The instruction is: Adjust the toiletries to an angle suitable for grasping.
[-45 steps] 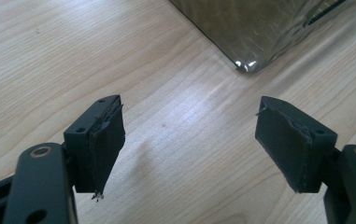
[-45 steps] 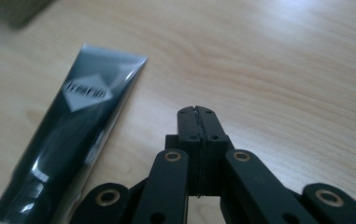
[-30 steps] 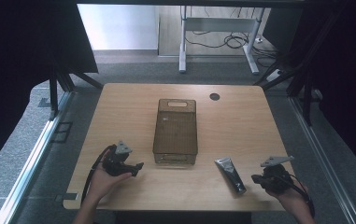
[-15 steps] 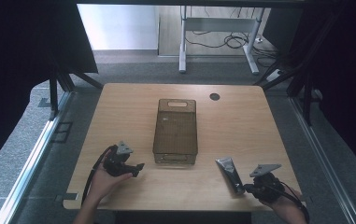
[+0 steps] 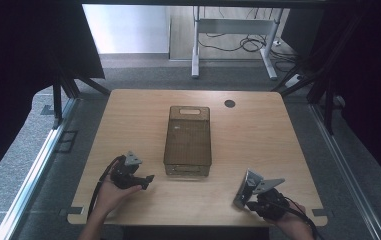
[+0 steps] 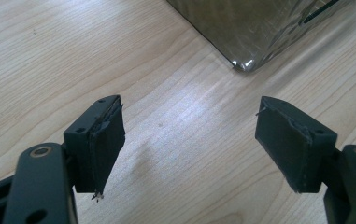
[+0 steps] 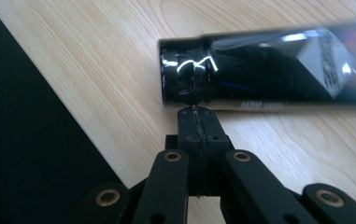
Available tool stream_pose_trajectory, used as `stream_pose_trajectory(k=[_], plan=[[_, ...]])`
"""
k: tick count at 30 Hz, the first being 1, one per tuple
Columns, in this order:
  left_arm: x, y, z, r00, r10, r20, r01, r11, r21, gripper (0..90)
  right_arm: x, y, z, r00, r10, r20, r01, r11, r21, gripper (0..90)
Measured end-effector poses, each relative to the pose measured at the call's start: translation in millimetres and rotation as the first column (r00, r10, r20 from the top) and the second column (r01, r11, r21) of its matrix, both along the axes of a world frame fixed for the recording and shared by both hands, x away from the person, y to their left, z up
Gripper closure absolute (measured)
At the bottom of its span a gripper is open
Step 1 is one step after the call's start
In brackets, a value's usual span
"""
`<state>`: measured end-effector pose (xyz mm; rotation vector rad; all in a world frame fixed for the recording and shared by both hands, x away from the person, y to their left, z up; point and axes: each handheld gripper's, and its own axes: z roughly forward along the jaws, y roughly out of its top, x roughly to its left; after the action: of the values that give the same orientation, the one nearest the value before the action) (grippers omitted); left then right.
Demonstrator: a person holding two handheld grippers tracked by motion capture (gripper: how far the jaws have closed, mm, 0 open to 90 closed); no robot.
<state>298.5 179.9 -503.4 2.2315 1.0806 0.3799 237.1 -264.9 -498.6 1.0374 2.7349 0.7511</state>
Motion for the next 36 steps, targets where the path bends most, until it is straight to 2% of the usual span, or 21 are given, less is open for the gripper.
stream_pose_trajectory(k=[4, 6, 8, 12, 25, 32, 36], plan=[[0.3, 0.6, -0.1, 1.0000, 0.001, 0.000, -0.001, 1.0000, 0.000, 24.4, 6.3, 11.1, -2.9, 1.0000, 0.008, -0.005, -0.008, 0.9994, 0.035, 89.8], [0.5, 1.0, -0.4, 1.0000, 0.002, -0.001, -0.002, 1.0000, 0.001, 24.4, 8.1, 14.6, -3.8, 0.9999, 0.015, -0.002, -0.015, 0.9993, 0.035, 89.8], [1.1, 2.0, -1.1, 1.0000, 0.003, -0.002, -0.003, 1.0000, 0.002, 24.4, 14.6, 25.8, -6.3, 0.9994, 0.033, 0.006, -0.033, 0.9991, 0.026, 89.8], [1.1, 2.9, -0.5, 1.0000, 0.005, -0.001, -0.005, 1.0000, -0.002, 24.4, 23.1, 34.4, -6.7, 0.9994, 0.026, 0.023, -0.027, 0.9993, 0.026, 89.8], [2.1, 3.3, -1.5, 1.0000, 0.003, -0.003, -0.003, 1.0000, 0.000, 24.4, 50.5, 40.8, -7.7, 0.9985, -0.022, 0.050, 0.020, 0.9991, 0.039, 89.8], [1.8, 3.1, -1.4, 1.0000, 0.004, -0.004, -0.004, 1.0000, -0.001, 24.4, 58.3, 40.5, -8.6, 0.9971, -0.053, 0.055, 0.050, 0.9978, 0.044, 89.7], [2.4, 3.6, -2.2, 0.9999, 0.010, -0.007, -0.010, 0.9999, 0.000, 24.4, 57.9, 41.7, -8.0, 0.9972, -0.046, 0.059, 0.042, 0.9974, 0.059, 89.6]])
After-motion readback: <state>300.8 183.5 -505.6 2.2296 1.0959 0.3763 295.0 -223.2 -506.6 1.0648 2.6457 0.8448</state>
